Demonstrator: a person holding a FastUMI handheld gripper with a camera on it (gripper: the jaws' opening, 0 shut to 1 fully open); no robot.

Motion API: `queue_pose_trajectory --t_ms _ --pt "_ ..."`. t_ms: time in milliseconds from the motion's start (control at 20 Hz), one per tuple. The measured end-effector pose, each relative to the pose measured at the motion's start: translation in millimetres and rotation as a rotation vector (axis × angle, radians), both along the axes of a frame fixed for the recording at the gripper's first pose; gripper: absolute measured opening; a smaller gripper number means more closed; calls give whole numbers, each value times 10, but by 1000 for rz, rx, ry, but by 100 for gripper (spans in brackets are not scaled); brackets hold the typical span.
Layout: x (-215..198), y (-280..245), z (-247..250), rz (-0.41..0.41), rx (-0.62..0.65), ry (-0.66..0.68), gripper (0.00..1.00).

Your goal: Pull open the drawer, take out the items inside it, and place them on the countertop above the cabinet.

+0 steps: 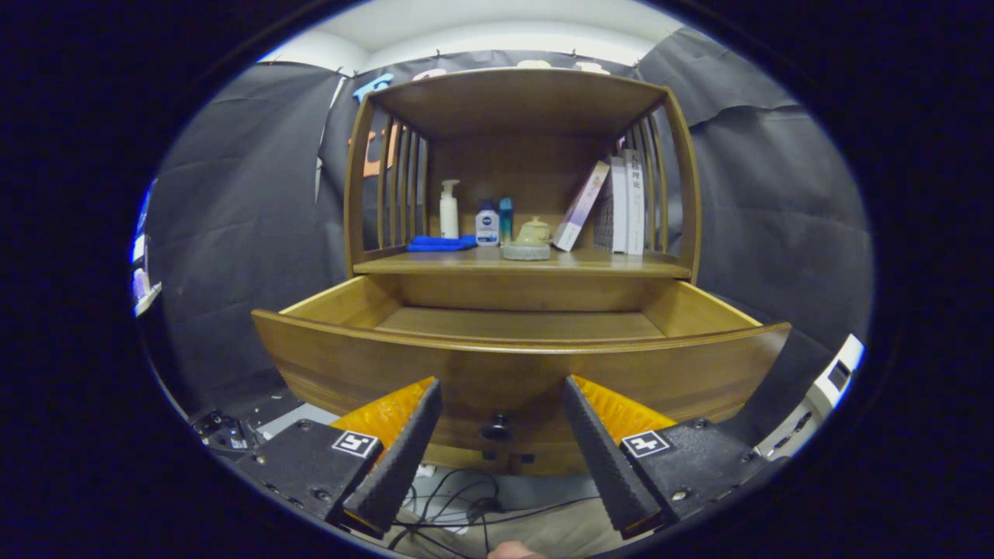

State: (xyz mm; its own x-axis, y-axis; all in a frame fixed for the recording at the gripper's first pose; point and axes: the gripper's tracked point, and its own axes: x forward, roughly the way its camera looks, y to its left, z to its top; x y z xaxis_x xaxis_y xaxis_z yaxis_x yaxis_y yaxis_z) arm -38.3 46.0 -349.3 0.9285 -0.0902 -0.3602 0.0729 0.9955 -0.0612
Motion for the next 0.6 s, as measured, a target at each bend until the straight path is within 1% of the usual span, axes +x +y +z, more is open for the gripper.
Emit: queue_pose_trajectory --t_ms 250,350,600 --pt "43 -38 -14 -53 -87 -16 99" --pt "99 -62 -12 -70 -88 -19 99" --pt "195 -35 12 -71 -66 -22 100"
